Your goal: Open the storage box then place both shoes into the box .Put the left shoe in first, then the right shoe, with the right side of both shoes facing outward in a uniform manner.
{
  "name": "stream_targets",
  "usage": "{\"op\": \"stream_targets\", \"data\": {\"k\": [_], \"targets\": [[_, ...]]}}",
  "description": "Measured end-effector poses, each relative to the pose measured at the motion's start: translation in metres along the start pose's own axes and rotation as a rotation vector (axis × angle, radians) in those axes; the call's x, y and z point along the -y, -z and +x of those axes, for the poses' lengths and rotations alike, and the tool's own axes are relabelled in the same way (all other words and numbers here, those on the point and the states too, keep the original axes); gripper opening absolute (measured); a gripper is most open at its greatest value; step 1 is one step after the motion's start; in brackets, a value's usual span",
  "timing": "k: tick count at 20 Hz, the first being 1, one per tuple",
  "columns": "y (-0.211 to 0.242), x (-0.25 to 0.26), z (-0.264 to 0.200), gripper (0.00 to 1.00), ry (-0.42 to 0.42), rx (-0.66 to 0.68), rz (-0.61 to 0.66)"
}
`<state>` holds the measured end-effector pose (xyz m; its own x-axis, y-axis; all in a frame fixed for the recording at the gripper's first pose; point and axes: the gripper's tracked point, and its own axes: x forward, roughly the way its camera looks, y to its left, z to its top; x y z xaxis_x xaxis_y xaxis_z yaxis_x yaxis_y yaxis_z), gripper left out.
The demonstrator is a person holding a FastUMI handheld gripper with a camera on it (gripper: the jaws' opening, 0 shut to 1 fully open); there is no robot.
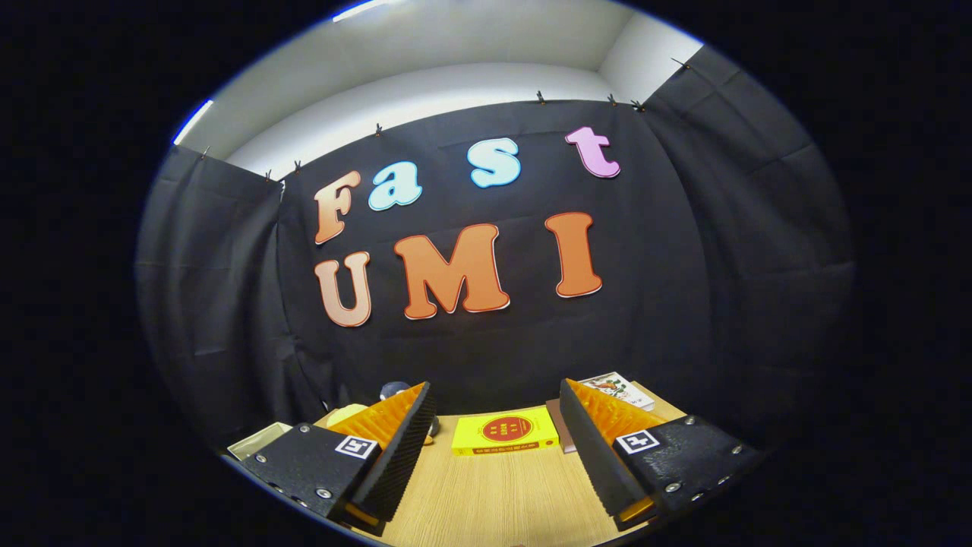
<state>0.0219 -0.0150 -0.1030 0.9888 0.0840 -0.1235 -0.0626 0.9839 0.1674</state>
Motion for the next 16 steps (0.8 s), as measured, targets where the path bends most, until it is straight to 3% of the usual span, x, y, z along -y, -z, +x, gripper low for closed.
{"op": "stream_targets", "data": {"k": [16], "targets": [[-0.011, -0.014, 0.007, 0.98, -0.044, 0.04, -0.028]]}}
